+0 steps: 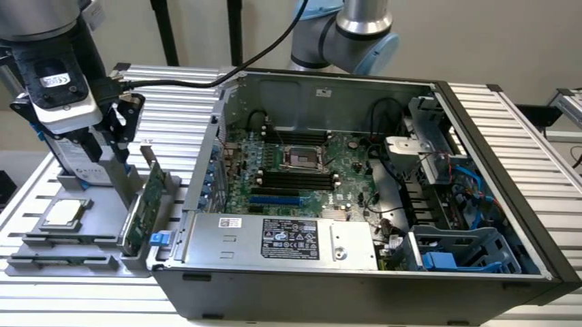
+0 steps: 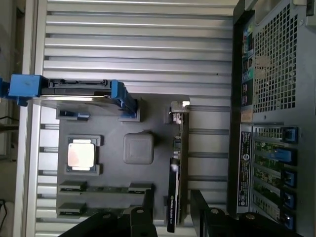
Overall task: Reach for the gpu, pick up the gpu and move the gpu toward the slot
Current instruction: 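Pick up the gpu and move the gpu toward the slot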
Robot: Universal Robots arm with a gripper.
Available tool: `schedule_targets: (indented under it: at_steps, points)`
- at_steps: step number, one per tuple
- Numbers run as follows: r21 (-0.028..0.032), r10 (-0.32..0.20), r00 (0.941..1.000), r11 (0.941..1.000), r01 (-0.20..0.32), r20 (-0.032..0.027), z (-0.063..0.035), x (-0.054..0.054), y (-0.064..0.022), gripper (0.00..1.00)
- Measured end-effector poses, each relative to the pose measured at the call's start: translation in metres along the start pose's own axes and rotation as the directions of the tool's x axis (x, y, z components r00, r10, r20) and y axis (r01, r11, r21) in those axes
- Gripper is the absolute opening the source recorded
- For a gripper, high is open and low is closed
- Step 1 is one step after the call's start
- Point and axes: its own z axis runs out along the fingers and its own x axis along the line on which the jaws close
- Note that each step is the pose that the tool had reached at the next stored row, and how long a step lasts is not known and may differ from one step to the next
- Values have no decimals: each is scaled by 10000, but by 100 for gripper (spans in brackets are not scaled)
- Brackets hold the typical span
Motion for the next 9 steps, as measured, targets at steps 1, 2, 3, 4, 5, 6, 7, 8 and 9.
schedule_targets:
  at_steps: [1,2,3,4,5,6,7,8,9]
  points:
    - [2,-1,10000,10000,1,2,18,0,-1,42]
    - [2,-2,10000,10000,2,3,38,0,-1,42]
    - [2,-2,10000,10000,2,3,54,0,-2,42]
    - [4,-1,10000,10000,1,3,74,1,-3,42]
    - [4,0,10000,10000,0,3,92,1,-3,42]
    - [4,0,10000,10000,0,4,110,1,-4,42]
    - [3,0,10000,10000,0,6,128,2,-5,42]
    - [4,1,10000,10000,-1,7,146,2,-6,42]
    - [4,1,10000,10000,-1,9,164,2,-8,42]
